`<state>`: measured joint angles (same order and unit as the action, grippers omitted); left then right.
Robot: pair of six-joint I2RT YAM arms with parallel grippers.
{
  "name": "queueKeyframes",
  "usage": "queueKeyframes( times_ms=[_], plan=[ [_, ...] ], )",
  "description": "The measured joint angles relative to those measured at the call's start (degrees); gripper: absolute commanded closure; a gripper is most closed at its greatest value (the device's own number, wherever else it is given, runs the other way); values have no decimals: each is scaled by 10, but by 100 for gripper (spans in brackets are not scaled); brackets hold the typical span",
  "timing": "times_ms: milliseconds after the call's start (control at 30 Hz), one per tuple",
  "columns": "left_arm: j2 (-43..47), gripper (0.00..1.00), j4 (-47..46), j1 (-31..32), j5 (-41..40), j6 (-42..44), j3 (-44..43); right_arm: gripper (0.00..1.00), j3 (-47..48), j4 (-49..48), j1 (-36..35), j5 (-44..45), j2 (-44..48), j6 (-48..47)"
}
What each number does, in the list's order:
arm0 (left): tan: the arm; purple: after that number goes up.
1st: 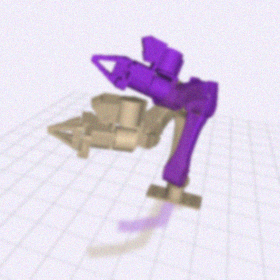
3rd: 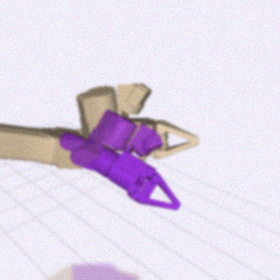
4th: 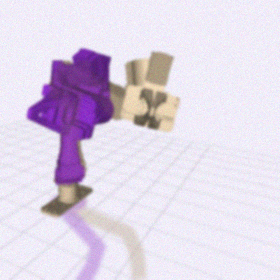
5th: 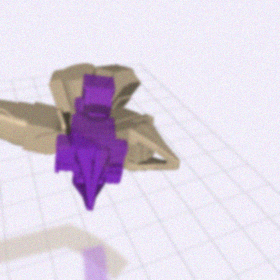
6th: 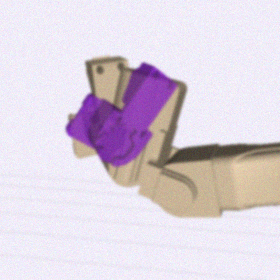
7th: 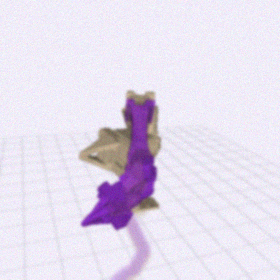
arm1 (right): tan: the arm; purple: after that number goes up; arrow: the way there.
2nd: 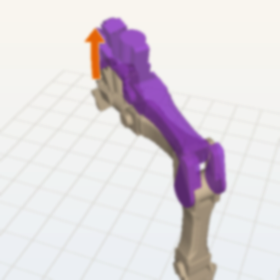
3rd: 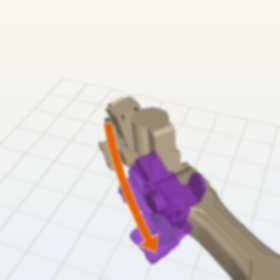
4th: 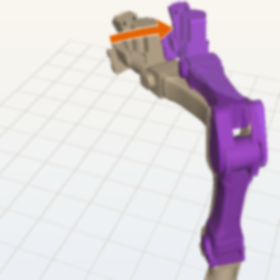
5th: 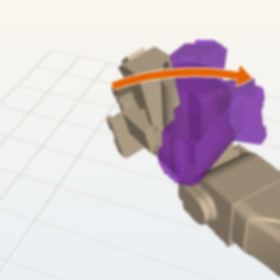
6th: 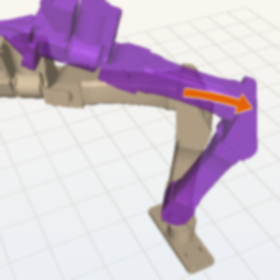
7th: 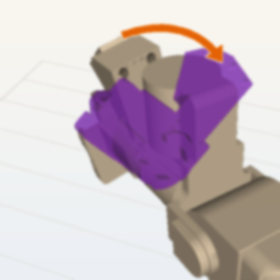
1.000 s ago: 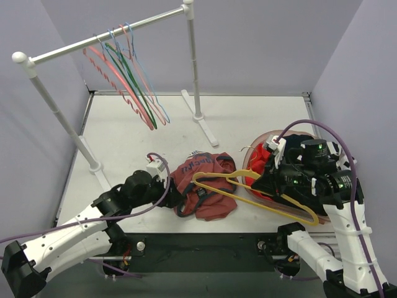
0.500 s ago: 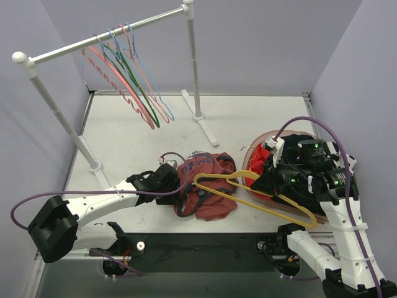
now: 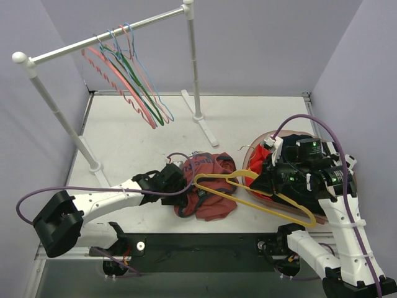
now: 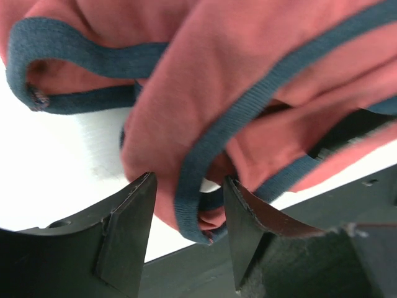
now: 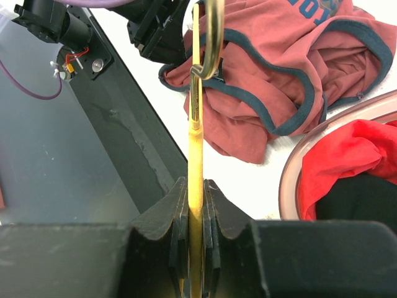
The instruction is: Place the tank top on the hanger
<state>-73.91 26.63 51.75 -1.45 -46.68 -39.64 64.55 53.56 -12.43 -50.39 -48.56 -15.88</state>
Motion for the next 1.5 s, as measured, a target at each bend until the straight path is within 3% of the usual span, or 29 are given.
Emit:
queueKeyframes(
  times_ms=[267,333,400,500,533,767,1067,1500],
  plan=[
    [6,45,7,7,-8,-16,-5,100,-4,-2,0,0,-5,0],
    [-16,52,17,7,-13,-18,-17,100,-4,-2,0,0,-9,0],
    [-37,60,24,7,-16,-19,-32,100,-4,-2,0,0,-12,0],
    [-48,85,31,9,-21,-17,-47,100,-4,-3,0,-1,-14,0],
    [-47,100,33,9,-24,-14,-50,100,-4,-3,0,-1,-14,0],
    [2,100,60,10,-28,2,-56,100,-4,-1,-11,-7,-18,-14],
    [125,100,90,-5,-21,7,-56,100,-3,47,-81,2,-56,-114],
    [146,100,101,-17,22,8,-93,100,91,37,-177,56,-189,-165]
  ],
)
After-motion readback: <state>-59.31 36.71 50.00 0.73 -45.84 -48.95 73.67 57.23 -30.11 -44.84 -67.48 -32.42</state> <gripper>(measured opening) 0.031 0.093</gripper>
